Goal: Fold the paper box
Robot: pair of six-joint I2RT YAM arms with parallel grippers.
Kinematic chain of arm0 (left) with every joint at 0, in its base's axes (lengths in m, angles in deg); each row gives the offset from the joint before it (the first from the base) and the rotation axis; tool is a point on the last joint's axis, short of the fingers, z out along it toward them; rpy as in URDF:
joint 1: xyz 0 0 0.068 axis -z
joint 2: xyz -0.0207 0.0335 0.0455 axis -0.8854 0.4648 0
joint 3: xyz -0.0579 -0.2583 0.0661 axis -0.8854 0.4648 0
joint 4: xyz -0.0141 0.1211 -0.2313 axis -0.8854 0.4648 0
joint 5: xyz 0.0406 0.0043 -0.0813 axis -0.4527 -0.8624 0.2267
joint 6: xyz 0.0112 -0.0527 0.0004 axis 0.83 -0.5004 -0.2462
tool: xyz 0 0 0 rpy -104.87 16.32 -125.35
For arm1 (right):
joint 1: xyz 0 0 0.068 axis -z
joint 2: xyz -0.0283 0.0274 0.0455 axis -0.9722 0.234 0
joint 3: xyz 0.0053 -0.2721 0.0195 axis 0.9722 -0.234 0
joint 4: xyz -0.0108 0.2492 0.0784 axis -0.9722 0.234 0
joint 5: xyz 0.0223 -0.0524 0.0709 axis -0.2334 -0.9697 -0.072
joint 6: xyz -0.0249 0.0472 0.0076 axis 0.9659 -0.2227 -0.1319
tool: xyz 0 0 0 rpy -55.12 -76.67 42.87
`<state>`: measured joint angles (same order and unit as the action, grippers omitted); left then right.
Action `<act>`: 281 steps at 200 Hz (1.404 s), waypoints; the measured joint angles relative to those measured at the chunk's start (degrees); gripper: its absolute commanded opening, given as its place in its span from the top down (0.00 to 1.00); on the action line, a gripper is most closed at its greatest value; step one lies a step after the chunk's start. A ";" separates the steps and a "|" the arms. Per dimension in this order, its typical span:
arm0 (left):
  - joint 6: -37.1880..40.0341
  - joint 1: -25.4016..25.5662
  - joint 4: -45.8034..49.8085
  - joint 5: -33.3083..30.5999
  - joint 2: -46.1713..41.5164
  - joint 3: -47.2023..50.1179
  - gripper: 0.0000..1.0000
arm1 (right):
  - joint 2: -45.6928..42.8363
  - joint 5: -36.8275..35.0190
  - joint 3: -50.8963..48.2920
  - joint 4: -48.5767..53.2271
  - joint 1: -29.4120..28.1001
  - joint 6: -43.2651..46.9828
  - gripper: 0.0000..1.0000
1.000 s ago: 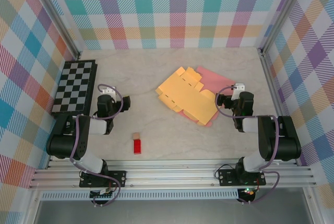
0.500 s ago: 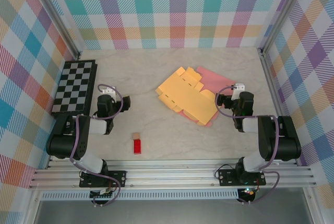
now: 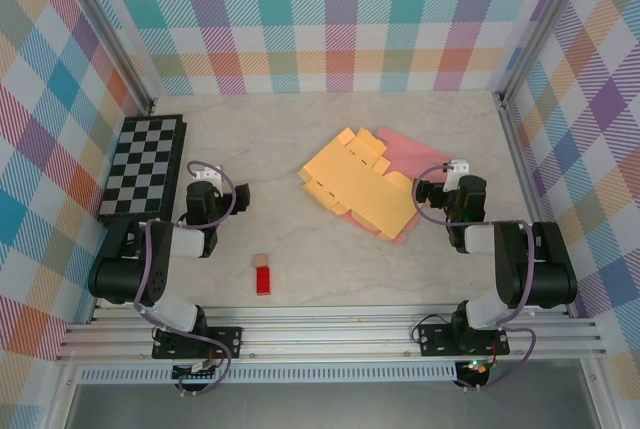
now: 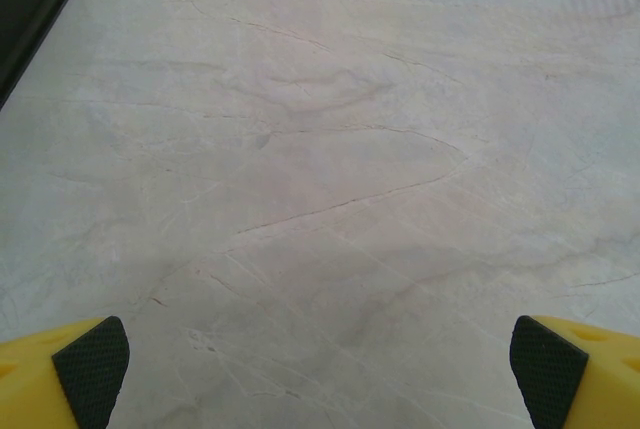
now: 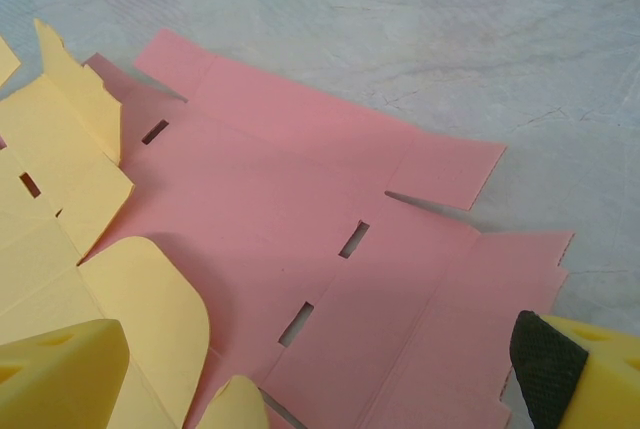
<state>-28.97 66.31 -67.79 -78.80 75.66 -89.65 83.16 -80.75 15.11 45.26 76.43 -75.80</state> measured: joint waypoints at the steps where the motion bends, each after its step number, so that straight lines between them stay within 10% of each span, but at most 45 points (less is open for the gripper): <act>1: 0.00 0.00 0.00 0.00 0.00 0.00 0.00 | 0.00 0.02 0.00 0.00 0.00 0.00 0.00; 58: -10.36 -0.37 31.87 -10.86 -4.15 -22.84 0.00 | 0.00 0.39 0.00 0.04 0.02 0.00 0.00; 110: -30.25 0.02 39.82 -1.14 -8.57 -24.50 0.00 | -2.03 -0.04 7.72 16.52 -0.42 -0.04 0.00; 174: -46.12 31.50 51.58 -0.70 -8.87 -28.44 0.00 | -5.18 -0.46 41.38 51.08 -9.40 -1.16 0.00; 235: -55.65 35.63 49.27 -1.20 4.04 -29.05 0.02 | -4.42 2.58 42.12 63.82 -12.72 -2.03 0.00; 261: -56.72 35.63 47.15 -2.78 7.69 -29.59 0.08 | -4.42 4.35 41.03 64.50 -13.42 -2.45 0.00; 281: -56.52 35.60 45.59 -4.15 10.40 -32.61 0.35 | -4.42 5.38 40.54 65.24 -14.19 -2.43 0.00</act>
<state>-85.49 101.92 -22.20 -82.95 86.06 -122.26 78.75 -75.38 55.66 110.50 62.25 -78.23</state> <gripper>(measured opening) 0.835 0.997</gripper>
